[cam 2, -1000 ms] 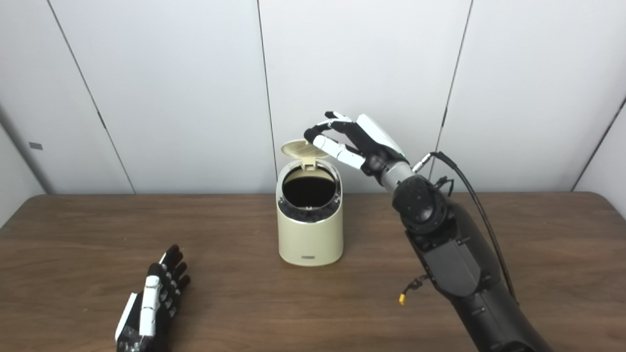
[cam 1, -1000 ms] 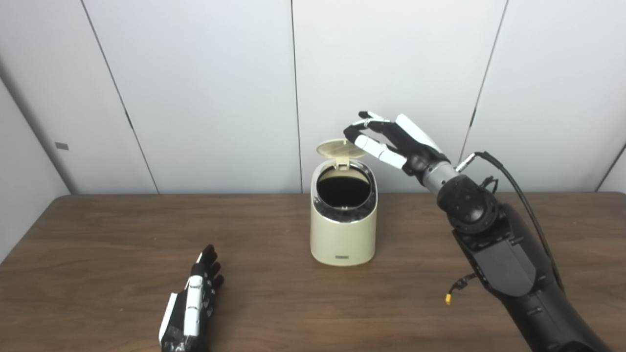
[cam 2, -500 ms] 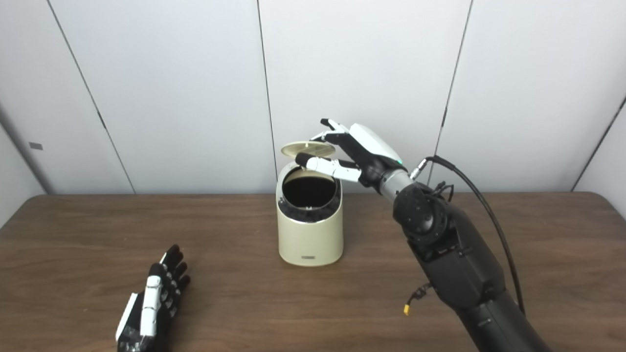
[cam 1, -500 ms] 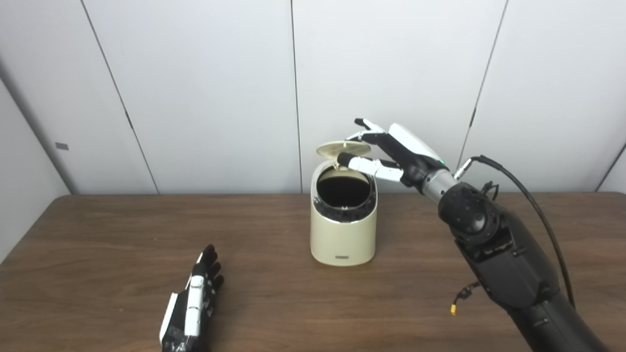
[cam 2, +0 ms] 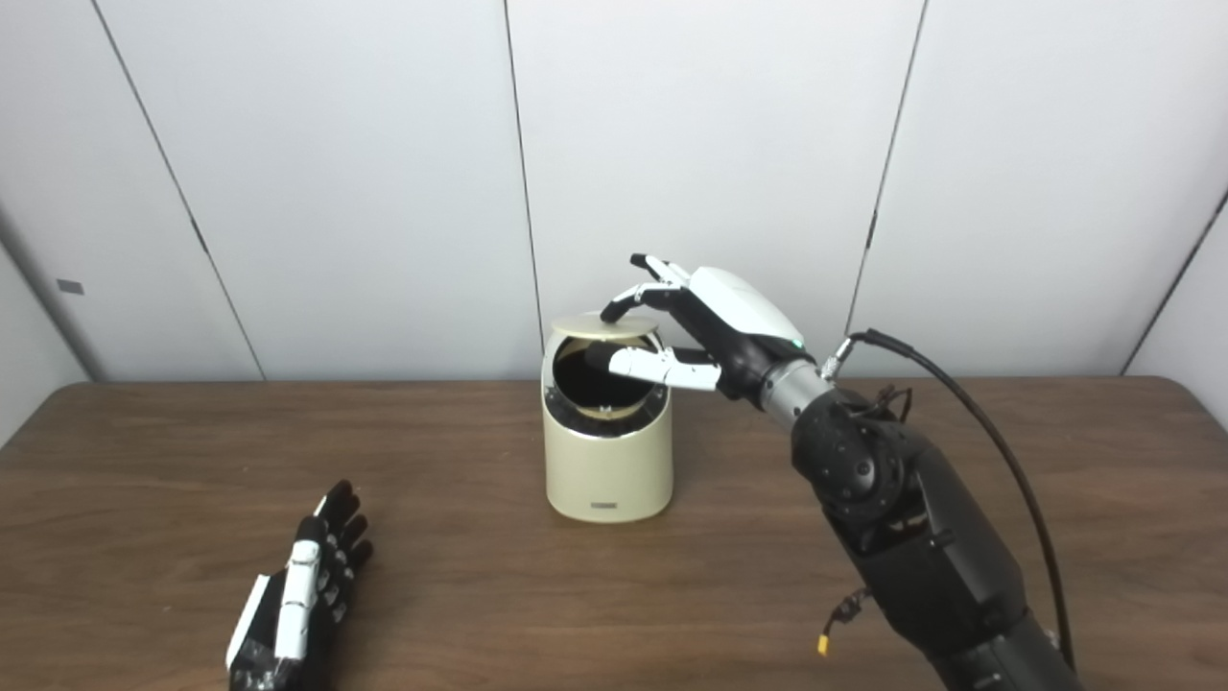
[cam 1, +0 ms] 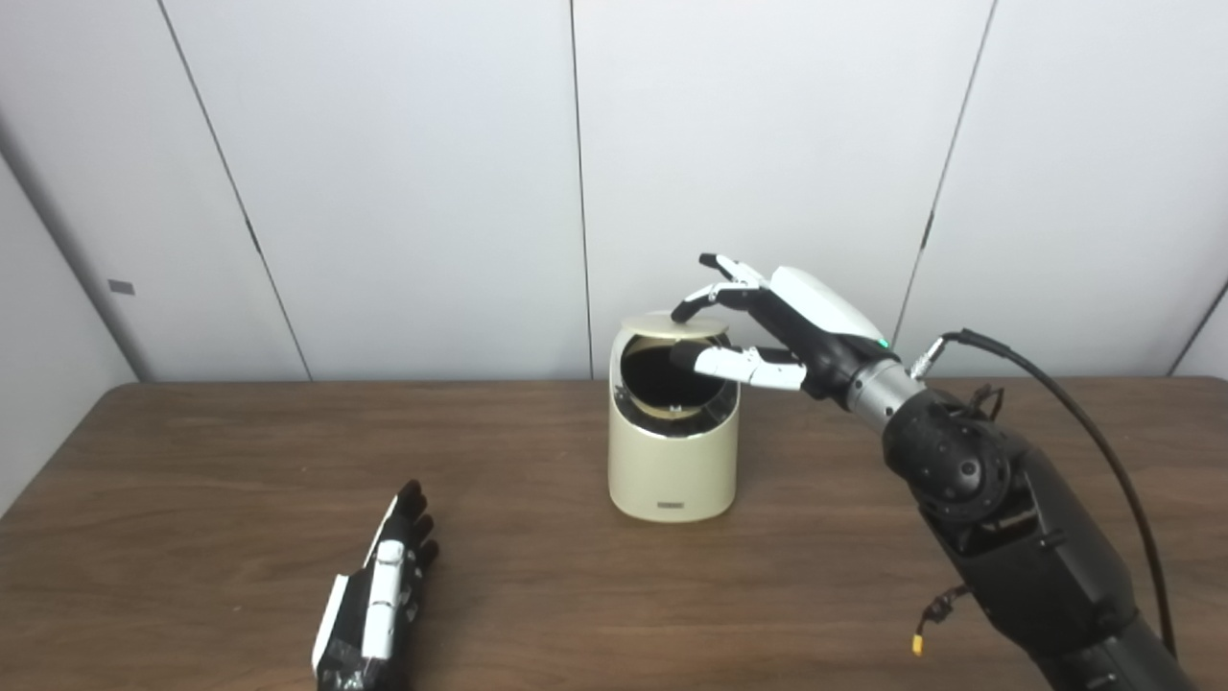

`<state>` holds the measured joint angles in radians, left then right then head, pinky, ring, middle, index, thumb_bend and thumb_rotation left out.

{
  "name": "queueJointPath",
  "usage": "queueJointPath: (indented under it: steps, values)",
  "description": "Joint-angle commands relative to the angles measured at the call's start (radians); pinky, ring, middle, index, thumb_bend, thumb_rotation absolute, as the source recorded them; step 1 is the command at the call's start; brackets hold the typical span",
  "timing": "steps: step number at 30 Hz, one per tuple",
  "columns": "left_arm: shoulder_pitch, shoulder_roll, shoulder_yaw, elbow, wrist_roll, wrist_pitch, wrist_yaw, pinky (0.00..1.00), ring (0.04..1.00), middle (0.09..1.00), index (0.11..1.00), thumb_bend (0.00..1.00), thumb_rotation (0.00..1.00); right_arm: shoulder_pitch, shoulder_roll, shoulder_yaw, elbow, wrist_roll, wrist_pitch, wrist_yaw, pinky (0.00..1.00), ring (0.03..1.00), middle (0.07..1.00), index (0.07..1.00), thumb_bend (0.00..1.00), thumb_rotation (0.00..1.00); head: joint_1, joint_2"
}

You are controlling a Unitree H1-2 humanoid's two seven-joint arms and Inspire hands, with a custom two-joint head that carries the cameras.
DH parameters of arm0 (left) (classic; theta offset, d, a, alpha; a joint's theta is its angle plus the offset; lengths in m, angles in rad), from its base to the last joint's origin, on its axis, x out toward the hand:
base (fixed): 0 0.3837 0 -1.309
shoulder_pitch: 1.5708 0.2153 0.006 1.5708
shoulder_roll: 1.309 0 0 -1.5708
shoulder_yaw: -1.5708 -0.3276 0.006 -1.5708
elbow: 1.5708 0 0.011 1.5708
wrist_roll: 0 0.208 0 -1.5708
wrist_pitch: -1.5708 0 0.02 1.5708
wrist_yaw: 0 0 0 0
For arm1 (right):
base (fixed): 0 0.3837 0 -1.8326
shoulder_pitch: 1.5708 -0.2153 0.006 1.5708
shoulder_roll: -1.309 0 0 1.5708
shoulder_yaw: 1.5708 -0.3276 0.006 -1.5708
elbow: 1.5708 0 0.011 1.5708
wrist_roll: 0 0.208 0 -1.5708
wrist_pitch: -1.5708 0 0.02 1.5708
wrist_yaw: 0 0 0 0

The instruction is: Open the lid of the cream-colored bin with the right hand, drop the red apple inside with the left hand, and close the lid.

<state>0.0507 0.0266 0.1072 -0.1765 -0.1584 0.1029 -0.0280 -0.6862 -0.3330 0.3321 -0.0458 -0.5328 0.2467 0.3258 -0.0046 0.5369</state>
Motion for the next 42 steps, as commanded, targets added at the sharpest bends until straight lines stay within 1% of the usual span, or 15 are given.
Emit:
queueJointPath:
  steps: [1, 4, 8, 14, 19, 25, 30, 35, 42]
  values:
    - [0.004, -0.003, -0.003, -0.02, -0.005, 0.014, 0.003, 1.0, 1.0, 1.0, 1.0, 0.63, 0.9, -0.03, -0.016, -0.004, -0.043, -0.014, -0.024, 0.008, 0.97, 1.0, 0.992, 0.74, 0.64, 0.96, 0.001, 0.002]
    - [0.006, -0.002, -0.004, -0.031, -0.001, 0.022, 0.005, 1.0, 1.0, 1.0, 1.0, 0.63, 0.9, -0.018, -0.018, -0.001, -0.062, -0.03, -0.017, 0.023, 0.97, 1.0, 0.995, 0.744, 0.59, 0.93, 0.003, 0.005]
    - [0.006, -0.004, -0.001, -0.037, -0.011, 0.028, 0.004, 1.0, 1.0, 1.0, 1.0, 0.64, 0.88, -0.005, -0.021, 0.003, -0.075, -0.053, -0.012, 0.041, 0.98, 1.0, 0.997, 0.749, 0.57, 0.91, 0.004, 0.01]
    - [0.006, -0.015, 0.002, -0.054, -0.025, 0.034, 0.013, 1.0, 1.0, 1.0, 1.0, 0.63, 0.85, 0.006, -0.025, 0.016, -0.075, -0.091, -0.022, 0.058, 0.98, 1.0, 0.991, 0.753, 0.59, 0.92, 0.006, 0.021]
    - [0.008, -0.017, -0.002, -0.062, -0.018, 0.039, 0.016, 1.0, 1.0, 1.0, 1.0, 0.64, 0.85, 0.008, -0.022, 0.03, -0.069, -0.115, -0.042, 0.062, 1.0, 1.0, 0.985, 0.75, 0.6, 0.93, 0.007, 0.027]
    - [0.008, -0.023, -0.002, -0.062, -0.019, 0.035, 0.019, 1.0, 1.0, 1.0, 1.0, 0.63, 0.85, 0.017, -0.015, 0.032, -0.071, -0.127, -0.037, 0.069, 1.0, 1.0, 0.986, 0.75, 0.63, 0.93, 0.012, 0.033]
    - [0.009, -0.026, -0.004, -0.066, -0.012, 0.036, 0.022, 1.0, 1.0, 1.0, 1.0, 0.63, 0.85, 0.025, -0.011, 0.035, -0.07, -0.136, -0.041, 0.068, 1.0, 1.0, 0.99, 0.746, 0.62, 0.93, 0.018, 0.035]
    - [0.007, -0.028, -0.006, -0.067, -0.003, 0.03, 0.027, 1.0, 1.0, 1.0, 1.0, 0.63, 0.84, 0.03, -0.014, 0.04, -0.067, -0.152, -0.044, 0.071, 1.0, 1.0, 0.996, 0.745, 0.63, 0.96, 0.021, 0.04]
    - [0.004, -0.035, -0.001, -0.066, -0.007, 0.035, 0.035, 1.0, 1.0, 1.0, 1.0, 0.63, 0.83, 0.036, -0.016, 0.045, -0.067, -0.169, -0.039, 0.077, 1.0, 1.0, 1.0, 0.745, 0.62, 0.95, 0.021, 0.044]
